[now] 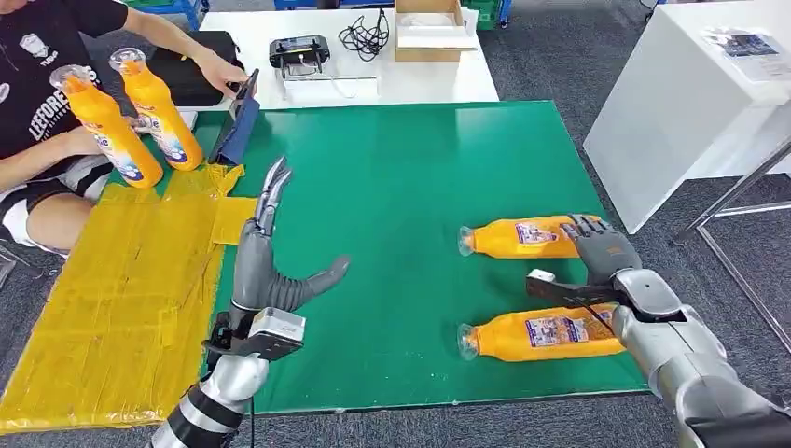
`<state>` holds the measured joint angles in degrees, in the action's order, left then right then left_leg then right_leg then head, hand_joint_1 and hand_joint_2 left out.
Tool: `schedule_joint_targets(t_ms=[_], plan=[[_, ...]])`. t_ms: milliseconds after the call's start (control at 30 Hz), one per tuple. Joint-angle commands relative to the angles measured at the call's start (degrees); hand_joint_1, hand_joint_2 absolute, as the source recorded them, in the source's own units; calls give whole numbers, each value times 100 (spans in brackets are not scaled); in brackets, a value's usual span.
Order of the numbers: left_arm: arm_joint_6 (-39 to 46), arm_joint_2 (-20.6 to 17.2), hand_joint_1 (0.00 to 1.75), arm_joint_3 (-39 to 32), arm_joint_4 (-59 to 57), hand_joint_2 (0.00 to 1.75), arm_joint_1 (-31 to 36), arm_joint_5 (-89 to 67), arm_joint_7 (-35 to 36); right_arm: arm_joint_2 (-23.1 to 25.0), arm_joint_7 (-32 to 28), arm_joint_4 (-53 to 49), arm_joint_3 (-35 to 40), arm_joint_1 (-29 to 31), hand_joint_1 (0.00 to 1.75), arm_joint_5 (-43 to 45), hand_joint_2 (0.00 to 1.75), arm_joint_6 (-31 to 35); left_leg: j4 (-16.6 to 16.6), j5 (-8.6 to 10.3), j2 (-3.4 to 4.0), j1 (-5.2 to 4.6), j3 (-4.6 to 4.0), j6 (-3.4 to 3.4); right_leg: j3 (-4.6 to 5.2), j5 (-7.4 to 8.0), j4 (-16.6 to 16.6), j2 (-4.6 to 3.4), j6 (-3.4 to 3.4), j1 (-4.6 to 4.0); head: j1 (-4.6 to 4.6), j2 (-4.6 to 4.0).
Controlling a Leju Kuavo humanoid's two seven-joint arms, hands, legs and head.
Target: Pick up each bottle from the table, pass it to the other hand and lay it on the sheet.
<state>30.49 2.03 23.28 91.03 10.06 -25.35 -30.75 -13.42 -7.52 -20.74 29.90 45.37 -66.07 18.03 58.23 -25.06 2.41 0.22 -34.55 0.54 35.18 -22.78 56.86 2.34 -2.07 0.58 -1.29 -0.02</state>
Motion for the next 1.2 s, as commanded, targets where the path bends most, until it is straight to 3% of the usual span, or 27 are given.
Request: schedule_joint_targets(t_ms=[33, 500, 567, 600, 633, 1200], plan=[[-11, 19, 0, 37, -292, 175, 129, 130, -115, 162, 34, 466, 48, 450, 0, -29, 175, -318, -1, -6, -10, 0, 15, -3, -10, -3, 1, -26, 6, 4, 0, 0], [-102, -14, 0, 174, -349, 175, 214, 232, -197, 126, 194, 713, -105, 316, 0, 56, 175, -715, -4, -1, -20, 0, 14, -2, -12, -3, -2, -9, 5, 3, -2, 0], [-115, -52, 0, 237, -346, 175, 237, 260, -207, 134, 206, 752, -354, 247, 3, 284, 175, -1085, -5, -1, -24, 1, 16, -3, -15, -3, -4, -8, 6, 3, -2, 0], [-103, -57, 0, 247, -339, 175, 235, 259, -207, 146, 167, 757, -430, 193, 115, 354, 175, -1121, -8, 0, -35, 2, 23, -4, -23, -4, -6, -9, 8, 3, -2, 0], [-110, -60, 0, 264, -340, 175, 233, 264, -205, 153, 140, 774, -471, 140, 175, 393, 175, -1166, -6, 1, -27, 1, 15, -2, -15, -3, -5, -2, 5, 2, -2, 0], [-103, -74, 0, 244, -416, 175, 237, 281, -175, 197, -161, 711, -614, -11, 175, 508, 175, -1143, -6, 0, -18, 6, 51, -2, -47, -1, -12, -1, 5, -3, 0, 0]])
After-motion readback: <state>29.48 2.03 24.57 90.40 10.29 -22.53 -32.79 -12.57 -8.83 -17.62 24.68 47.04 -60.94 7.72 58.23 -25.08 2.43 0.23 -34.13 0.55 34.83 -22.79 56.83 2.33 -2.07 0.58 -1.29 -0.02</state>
